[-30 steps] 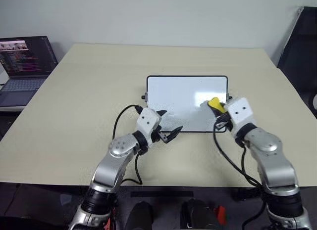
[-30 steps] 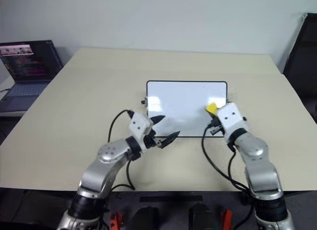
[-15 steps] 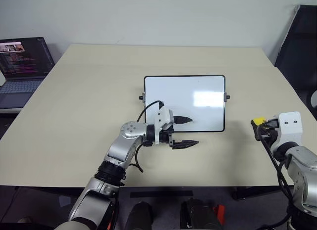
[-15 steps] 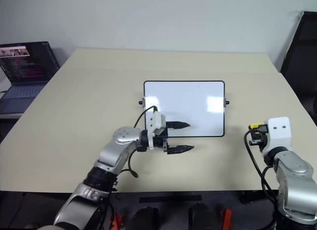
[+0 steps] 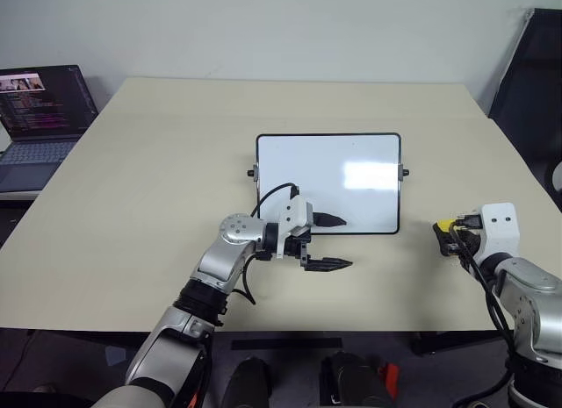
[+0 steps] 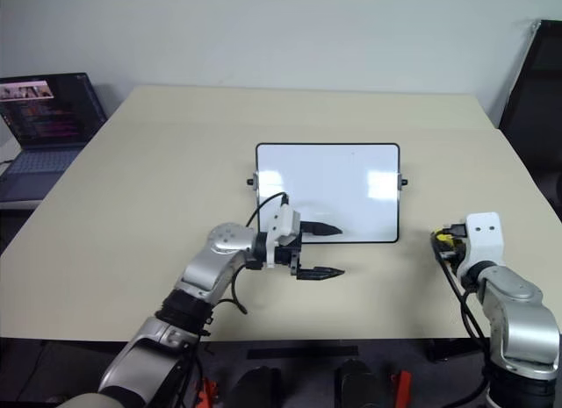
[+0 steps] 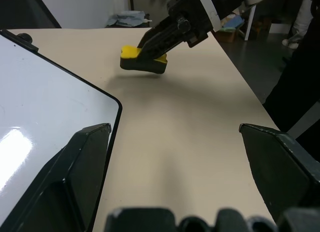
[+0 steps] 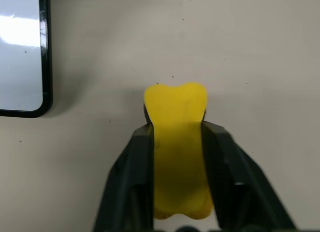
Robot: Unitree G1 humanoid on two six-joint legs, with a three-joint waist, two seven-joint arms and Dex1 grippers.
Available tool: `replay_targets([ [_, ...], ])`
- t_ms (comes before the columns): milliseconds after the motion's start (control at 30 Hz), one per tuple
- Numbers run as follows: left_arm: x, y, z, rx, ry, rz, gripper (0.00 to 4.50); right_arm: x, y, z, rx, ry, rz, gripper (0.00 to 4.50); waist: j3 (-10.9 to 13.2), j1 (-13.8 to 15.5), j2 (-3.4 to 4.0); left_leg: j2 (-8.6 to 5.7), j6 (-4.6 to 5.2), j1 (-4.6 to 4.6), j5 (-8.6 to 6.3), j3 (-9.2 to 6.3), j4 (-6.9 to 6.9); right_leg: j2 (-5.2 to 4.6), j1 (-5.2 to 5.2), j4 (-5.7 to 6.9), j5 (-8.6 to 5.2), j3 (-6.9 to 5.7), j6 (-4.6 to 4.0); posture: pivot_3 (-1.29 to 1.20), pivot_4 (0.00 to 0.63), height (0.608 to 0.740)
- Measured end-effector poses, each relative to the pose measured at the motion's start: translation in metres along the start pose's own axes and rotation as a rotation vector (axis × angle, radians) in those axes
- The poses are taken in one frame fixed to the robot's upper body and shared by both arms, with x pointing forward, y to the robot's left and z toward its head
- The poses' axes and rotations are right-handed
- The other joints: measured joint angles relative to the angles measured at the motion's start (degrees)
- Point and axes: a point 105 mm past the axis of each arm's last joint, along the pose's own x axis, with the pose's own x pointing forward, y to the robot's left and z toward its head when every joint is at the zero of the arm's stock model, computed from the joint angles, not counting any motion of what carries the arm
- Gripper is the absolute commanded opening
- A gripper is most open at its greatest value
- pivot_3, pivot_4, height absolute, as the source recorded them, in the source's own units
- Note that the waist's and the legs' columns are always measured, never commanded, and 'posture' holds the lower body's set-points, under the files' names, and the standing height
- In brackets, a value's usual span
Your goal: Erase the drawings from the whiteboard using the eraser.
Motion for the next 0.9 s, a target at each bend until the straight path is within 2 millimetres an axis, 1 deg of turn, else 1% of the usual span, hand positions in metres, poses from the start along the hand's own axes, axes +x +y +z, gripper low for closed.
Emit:
replay_targets([
  [200, -0.002, 0.001, -0.001, -0.002, 0.01, 0.004, 4.5, 0.003, 0.002, -0.001, 0.005, -0.002, 0.016, 4.48, 0.0, 0.0, 0.0, 0.01, 0.0, 0.0, 0.0, -0.01, 0.0, 0.01, 0.0, 0.01, 0.0, 0.0, 0.0, 0.0, 0.15, 0.74],
  [400, -0.003, 0.001, -0.002, -0.003, 0.012, 0.008, 4.5, 0.003, 0.001, 0.001, 0.009, -0.013, 0.004, 4.48, 0.0, 0.0, 0.0, 0.01, 0.0, 0.0, 0.0, -0.01, 0.0, 0.01, 0.0, 0.01, 0.0, 0.0, 0.0, 0.0, 0.15, 0.74],
  [467, -0.004, 0.003, -0.001, -0.002, 0.012, 0.031, 4.5, 0.003, -0.001, 0.002, 0.012, -0.021, -0.014, 4.48, 0.0, 0.0, 0.0, 0.01, 0.0, 0.0, 0.0, -0.01, 0.0, 0.01, 0.0, 0.01, 0.0, 0.01, 0.0, 0.0, 0.15, 0.74],
  [533, -0.009, 0.005, 0.001, 0.005, 0.014, 0.087, 4.5, -0.001, -0.003, 0.007, 0.021, -0.05, -0.038, 4.48, 0.0, -0.1, 0.02, 0.03, 0.0, 0.0, 0.0, -0.01, -0.02, 0.01, -0.01, 0.01, 0.0, 0.03, 0.0, 0.0, 0.15, 0.74],
  [633, -0.025, 0.01, -0.003, 0.002, 0.026, 0.25, 4.5, -0.013, -0.001, 0.02, 0.023, -0.127, -0.078, 4.48, 0.0, -0.2, 0.03, 0.08, 0.0, 0.0, 0.0, -0.05, -0.06, 0.02, -0.03, 0.02, -0.01, 0.01, -0.01, 0.0, 0.15, 0.74],
  [700, -0.036, 0.012, -0.009, -0.02, 0.03, 0.384, 4.5, -0.022, 0.002, 0.022, 0.012, -0.159, -0.099, 4.48, 0.0, 0.0, 0.03, 0.11, 0.0, -0.01, 0.0, -0.07, -0.06, 0.01, -0.03, 0.0, -0.01, 0.01, 0.0, 0.0, 0.15, 0.74],
  [767, -0.044, 0.011, -0.014, -0.053, 0.031, 0.51, 4.5, -0.029, 0.008, 0.02, 0.014, -0.178, -0.106, 4.48, 0.0, 0.1, 0.03, 0.16, 0.0, -0.03, 0.0, -0.09, -0.04, -0.05, -0.04, 0.02, -0.02, 0.02, 0.01, 0.0, 0.15, 0.74],
  [900, -0.057, 0.0, -0.024, -0.094, 0.041, 0.716, 4.5, -0.043, 0.024, 0.008, 0.012, -0.234, -0.103, 4.48, 0.0, 0.1, 0.05, 0.26, 0.0, -0.01, 0.0, -0.07, -0.04, -0.19, -0.02, 0.01, -0.04, 0.05, 0.06, 0.0, 0.15, 0.74],
])
